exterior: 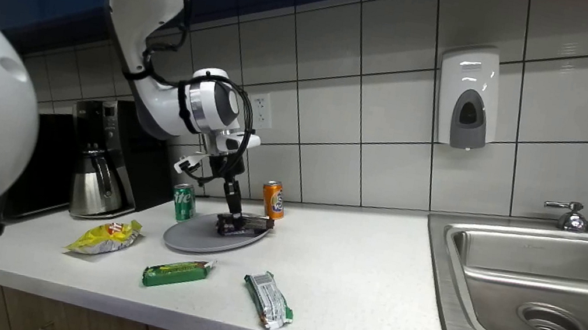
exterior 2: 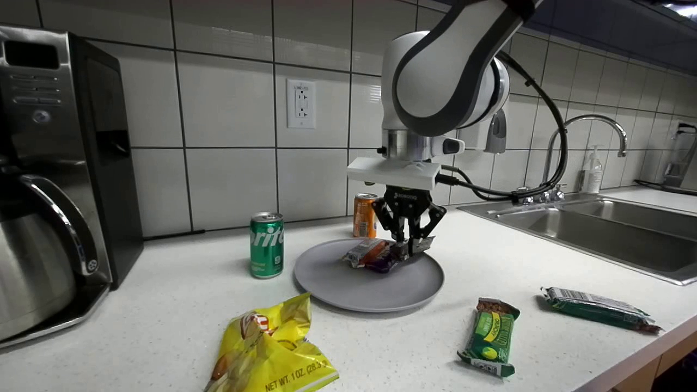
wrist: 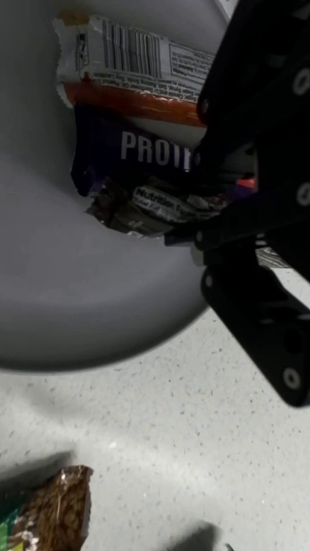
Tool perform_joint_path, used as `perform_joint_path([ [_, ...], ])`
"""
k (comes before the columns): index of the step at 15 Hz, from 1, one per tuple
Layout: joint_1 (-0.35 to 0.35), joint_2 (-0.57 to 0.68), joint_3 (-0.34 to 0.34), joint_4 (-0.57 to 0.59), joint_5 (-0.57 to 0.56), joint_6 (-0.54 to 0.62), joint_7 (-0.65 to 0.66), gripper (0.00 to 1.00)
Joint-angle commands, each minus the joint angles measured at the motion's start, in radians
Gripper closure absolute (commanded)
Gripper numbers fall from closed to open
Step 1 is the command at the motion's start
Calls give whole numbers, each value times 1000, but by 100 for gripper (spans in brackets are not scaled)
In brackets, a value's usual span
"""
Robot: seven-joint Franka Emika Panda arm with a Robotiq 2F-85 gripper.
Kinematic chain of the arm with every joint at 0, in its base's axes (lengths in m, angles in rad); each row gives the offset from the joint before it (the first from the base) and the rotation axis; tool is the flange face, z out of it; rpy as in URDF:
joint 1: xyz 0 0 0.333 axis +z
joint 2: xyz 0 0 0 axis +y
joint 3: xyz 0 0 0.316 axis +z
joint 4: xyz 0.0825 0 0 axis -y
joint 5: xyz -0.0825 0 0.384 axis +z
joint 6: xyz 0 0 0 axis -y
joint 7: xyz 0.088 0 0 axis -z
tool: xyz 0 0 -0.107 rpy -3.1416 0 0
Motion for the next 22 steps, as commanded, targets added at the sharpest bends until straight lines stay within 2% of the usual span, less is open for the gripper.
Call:
perform_joint_path([
  [1, 8, 27, 0, 34, 38, 12, -59, 95],
  [7, 16, 35, -5, 39, 57, 12, -87, 95],
  [8, 16, 35, -5, 39, 62, 8, -91, 54],
  [10, 15, 24, -6, 34, 70, -6, -95, 47],
  [16, 2, -19, 0, 12, 126, -35, -126, 2],
  [22, -11, -102, 6, -8, 190, -70, -191, 0],
])
